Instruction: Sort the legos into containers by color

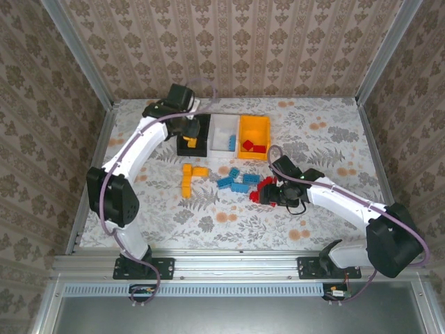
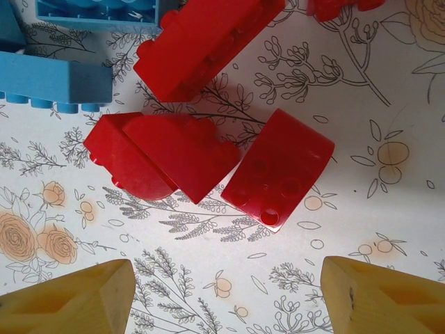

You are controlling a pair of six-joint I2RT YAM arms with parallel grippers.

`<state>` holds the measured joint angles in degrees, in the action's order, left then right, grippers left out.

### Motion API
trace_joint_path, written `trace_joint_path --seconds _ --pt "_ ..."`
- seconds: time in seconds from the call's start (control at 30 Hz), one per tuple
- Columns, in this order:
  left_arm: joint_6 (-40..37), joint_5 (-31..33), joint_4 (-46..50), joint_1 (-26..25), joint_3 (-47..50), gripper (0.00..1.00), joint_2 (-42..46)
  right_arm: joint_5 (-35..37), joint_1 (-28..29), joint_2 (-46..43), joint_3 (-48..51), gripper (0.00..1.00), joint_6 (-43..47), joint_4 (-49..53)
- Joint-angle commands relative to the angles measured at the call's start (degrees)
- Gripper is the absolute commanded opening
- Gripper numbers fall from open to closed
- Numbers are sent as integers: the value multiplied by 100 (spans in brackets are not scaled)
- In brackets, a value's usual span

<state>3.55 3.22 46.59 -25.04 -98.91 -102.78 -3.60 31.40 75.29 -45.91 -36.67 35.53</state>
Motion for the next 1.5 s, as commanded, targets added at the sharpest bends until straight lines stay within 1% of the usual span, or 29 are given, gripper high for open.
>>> trace_joint_path --seconds 0.0,0.17,0.4,0.47,0.6,0.87,1.0,1.13,1.2,1.33,1.47 --pt "-317 208 -121 156 -218 21 -582 130 -13 -186 -49 73 -69 253" --pt "-278 347 -885 386 -234 21 -1014 189 -13 -248 18 73 -100 329" --pt "-388 734 -1761 334 -94 21 -1480 256 -11 -367 162 73 -183 333" --pt "-415 758 -1974 325 -16 22 -1594 296 -23 -434 225 73 -201 341" --pt "-436 810 -2038 282 -150 23 -1883 312 -20 -495 282 73 -184 437" --pt "-288 566 -1684 288 -806 25 -2540 453 -50 -740 320 73 -166 656" --pt "-204 487 -1439 301 -1050 35 -2738 498 -121 -840 320 73 -123 763" --pt "-132 469 -1477 307 -936 45 -2598 491 -219 -849 280 74 -43 816" --pt "-109 431 -1488 313 -873 48 -2501 463 -262 -830 243 74 8 824" --pt "-11 370 -1495 331 -676 56 -2149 363 -340 -699 53 74 168 834" --pt "125 294 -1495 328 -376 60 -1509 177 -354 -268 -156 73 391 834"
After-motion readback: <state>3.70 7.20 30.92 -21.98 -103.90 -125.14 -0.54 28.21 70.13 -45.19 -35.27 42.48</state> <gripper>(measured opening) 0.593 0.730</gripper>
